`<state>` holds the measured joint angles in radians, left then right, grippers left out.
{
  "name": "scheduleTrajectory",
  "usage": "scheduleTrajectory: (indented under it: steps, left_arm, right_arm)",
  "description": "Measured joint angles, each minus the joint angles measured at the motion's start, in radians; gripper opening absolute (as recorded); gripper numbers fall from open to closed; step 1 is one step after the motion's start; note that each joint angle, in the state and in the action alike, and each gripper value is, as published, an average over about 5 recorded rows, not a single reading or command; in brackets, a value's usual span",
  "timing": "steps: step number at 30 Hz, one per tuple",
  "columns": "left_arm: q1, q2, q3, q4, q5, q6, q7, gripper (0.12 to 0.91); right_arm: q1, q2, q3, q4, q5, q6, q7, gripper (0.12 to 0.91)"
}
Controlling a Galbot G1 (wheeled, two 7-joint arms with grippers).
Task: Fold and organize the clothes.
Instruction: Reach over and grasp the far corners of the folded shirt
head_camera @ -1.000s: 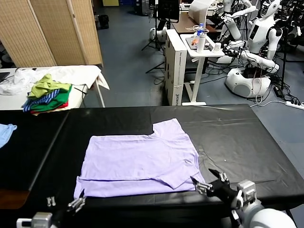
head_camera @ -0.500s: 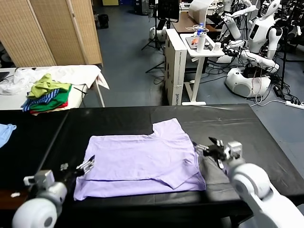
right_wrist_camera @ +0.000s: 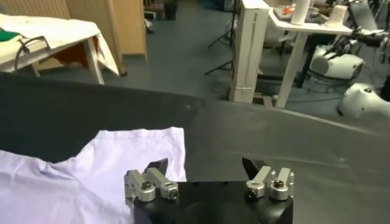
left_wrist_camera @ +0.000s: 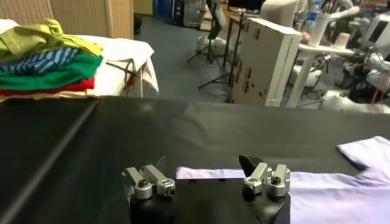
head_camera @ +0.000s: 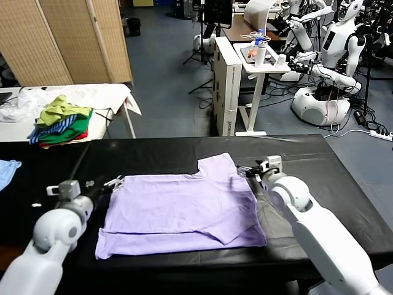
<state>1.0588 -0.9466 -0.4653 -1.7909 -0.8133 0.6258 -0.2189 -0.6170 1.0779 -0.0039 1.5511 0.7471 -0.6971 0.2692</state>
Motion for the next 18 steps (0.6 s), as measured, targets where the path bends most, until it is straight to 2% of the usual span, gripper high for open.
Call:
scheduleTrajectory:
  steps: [6, 18]
  left_arm:
    - [-0.058, -0.004, 0.047, 0.076, 0.005, 0.005, 0.005, 0.907]
    - [-0.106, -0.027, 0.062, 0.173, 0.015, 0.002, 0.012, 0.907]
  right_arm:
    - [0.016, 0.031, -0.011, -0.048, -0.014, -0.001, -0.002, 0.907]
    - [0.034, 0.066, -0.019, -0.109, -0.031, 0.002, -0.008, 0.907]
